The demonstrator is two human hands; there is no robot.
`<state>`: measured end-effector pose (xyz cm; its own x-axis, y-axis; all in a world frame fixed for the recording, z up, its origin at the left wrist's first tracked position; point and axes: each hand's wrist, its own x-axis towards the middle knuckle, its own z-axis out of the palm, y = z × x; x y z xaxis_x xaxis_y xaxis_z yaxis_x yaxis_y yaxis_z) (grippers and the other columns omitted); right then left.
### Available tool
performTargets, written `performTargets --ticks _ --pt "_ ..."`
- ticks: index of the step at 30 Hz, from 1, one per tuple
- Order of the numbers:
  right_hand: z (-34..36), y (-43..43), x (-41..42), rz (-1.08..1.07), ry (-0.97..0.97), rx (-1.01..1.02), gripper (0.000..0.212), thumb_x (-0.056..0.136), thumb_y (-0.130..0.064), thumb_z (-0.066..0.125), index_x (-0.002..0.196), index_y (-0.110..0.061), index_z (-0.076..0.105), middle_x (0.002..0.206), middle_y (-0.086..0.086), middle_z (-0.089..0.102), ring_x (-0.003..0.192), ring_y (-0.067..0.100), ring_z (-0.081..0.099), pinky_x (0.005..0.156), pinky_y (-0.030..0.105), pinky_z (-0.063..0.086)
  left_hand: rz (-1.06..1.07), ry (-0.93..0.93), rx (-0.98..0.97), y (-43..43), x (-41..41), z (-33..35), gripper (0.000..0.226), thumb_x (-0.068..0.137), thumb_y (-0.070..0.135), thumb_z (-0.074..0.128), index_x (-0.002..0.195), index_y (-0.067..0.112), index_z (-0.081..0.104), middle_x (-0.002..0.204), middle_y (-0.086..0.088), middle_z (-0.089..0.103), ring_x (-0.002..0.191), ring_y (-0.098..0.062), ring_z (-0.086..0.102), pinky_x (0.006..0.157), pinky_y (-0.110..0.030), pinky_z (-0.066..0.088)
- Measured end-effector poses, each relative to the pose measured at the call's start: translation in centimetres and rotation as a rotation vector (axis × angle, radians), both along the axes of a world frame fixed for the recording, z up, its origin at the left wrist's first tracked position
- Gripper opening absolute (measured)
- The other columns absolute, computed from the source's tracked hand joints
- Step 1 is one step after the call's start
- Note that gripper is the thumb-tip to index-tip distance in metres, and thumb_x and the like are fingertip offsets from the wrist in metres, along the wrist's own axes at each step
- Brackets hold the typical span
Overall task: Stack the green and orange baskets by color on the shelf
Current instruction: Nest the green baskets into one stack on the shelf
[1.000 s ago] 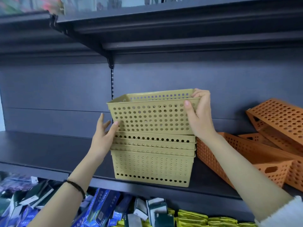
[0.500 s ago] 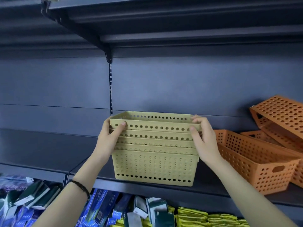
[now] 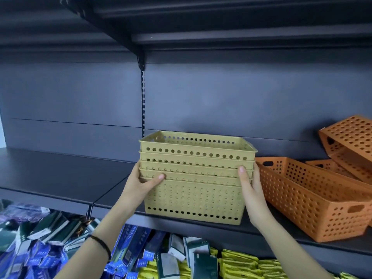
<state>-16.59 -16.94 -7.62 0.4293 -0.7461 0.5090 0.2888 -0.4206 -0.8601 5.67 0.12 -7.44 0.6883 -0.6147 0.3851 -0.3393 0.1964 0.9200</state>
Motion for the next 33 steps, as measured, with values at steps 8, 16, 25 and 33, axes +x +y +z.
performTargets --ticks 8,16,25,33 --pt "-0.1 3.0 6.0 0.032 0.017 0.009 0.07 0.074 -0.073 0.053 0.137 -0.048 0.035 0.126 -0.014 0.06 0.115 0.007 0.057 0.101 0.047 0.045 0.074 -0.023 0.01 4.4 5.3 -0.5 0.058 0.081 0.03 0.068 0.133 0.022 0.043 0.117 0.007 0.061 0.105 -0.012 0.058 0.086 -0.037 0.05" --pt "-0.6 6.1 13.6 0.17 0.123 -0.133 0.08 0.075 -0.072 0.052 0.145 -0.05 0.02 0.148 -0.025 0.036 0.135 -0.001 0.035 0.114 0.041 0.03 0.197 -0.039 -0.015 9.9 13.0 -1.5 0.051 0.088 0.029 0.061 0.134 0.022 0.04 0.117 0.003 0.059 0.105 -0.017 0.057 0.078 -0.033 0.048" --pt "-0.5 8.2 21.3 0.275 0.179 -0.184 0.092 0.07 -0.055 0.073 0.145 -0.051 0.019 0.151 -0.029 0.028 0.139 -0.005 0.024 0.118 0.041 0.022 0.308 -0.039 -0.065 13.7 20.8 -2.1 0.065 0.078 0.049 0.063 0.134 0.028 0.037 0.118 0.004 0.058 0.103 -0.016 0.057 0.079 -0.036 0.048" --pt "-0.6 10.6 26.6 0.235 0.182 -0.282 0.077 0.084 -0.041 0.066 0.147 -0.042 0.022 0.142 -0.036 0.032 0.13 -0.018 0.027 0.107 0.015 0.023 0.389 -0.02 -0.095 16.2 24.8 -1.9 0.052 0.089 0.029 0.058 0.136 0.026 0.034 0.128 -0.005 0.053 0.107 -0.023 0.055 0.083 -0.041 0.047"
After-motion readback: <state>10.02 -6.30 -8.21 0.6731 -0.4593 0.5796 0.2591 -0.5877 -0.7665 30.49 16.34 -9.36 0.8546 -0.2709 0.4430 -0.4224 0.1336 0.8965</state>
